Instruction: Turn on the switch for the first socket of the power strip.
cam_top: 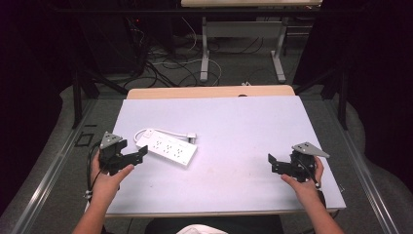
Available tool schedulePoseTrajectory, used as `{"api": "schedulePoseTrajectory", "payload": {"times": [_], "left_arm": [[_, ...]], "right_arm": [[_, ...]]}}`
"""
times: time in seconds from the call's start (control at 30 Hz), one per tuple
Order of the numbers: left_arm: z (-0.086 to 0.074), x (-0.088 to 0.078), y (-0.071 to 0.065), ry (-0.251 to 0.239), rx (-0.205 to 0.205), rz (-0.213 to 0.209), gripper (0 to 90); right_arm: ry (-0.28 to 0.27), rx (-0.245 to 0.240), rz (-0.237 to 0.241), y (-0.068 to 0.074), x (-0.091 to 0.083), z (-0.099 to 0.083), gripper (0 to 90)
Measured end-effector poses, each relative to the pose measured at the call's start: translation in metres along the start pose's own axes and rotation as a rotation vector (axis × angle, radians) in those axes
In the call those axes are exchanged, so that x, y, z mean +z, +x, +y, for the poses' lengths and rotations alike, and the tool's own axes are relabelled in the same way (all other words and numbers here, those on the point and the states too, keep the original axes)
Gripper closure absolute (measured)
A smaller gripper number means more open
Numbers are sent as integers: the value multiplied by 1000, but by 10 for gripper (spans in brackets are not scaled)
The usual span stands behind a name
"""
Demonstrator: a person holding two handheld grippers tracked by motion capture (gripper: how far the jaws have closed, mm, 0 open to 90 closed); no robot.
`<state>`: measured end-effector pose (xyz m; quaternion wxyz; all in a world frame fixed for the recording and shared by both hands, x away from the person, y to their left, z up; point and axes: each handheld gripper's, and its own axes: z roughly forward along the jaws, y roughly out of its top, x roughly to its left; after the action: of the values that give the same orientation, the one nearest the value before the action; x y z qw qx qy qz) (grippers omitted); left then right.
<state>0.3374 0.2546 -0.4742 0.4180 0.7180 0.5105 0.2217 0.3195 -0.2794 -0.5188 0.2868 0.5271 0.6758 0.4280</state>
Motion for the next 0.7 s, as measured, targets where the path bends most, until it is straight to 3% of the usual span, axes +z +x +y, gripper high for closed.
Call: {"api": "schedulePoseTrajectory", "payload": {"times": [0.33,0.43,0.7], "left_arm": [[19,1,3,27,-23,-22,193],[24,1,3,27,-12,-15,201],[39,1,1,42,22,3,217]], "right_arm": [[-2,-7,-3,1,2,-1,0],[19,-2,-4,0,2,-1,0],[13,2,-4,0,4,-3,0]]}}
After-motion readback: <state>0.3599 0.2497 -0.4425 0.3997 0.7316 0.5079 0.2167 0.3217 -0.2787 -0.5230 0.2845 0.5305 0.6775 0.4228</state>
